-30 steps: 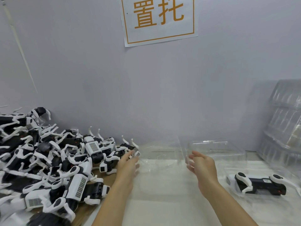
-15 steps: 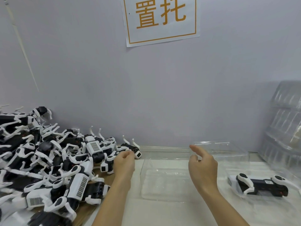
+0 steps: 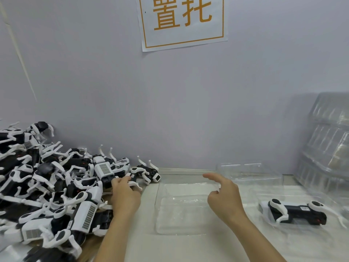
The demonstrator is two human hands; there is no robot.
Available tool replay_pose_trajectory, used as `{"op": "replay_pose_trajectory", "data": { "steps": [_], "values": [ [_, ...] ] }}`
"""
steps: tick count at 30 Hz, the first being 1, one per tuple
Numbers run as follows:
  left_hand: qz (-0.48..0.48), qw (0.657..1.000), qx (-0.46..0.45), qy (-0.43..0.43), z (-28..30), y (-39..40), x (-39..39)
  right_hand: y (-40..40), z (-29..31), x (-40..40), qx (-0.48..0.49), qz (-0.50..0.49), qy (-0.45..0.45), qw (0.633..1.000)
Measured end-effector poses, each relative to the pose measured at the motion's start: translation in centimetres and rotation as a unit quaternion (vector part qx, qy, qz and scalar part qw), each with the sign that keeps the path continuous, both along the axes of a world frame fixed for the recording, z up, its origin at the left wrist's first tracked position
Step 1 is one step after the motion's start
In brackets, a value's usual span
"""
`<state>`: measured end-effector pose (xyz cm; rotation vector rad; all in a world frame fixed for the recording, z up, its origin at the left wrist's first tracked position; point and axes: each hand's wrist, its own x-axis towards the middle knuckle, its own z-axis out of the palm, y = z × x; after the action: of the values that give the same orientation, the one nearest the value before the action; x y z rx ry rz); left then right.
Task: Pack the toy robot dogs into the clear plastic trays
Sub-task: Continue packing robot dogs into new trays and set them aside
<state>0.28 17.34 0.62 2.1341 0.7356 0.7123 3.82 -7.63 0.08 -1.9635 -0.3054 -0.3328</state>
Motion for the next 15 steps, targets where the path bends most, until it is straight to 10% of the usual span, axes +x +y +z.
{"op": "replay_pose_trajectory", "data": {
  "steps": [7,15],
  "values": [
    [0.108,0.977,0.15,0.102,0.42,-0.97,-0.86,-0.29,-0.12,0.24,0.01,0.005,0.006,1.0],
    [0.096,0.99,0.094,-0.04,0.71,-0.96,-0.66,-0.19,-0.21,0.26,-0.01,0.003,0.001,1.0]
  ]
}}
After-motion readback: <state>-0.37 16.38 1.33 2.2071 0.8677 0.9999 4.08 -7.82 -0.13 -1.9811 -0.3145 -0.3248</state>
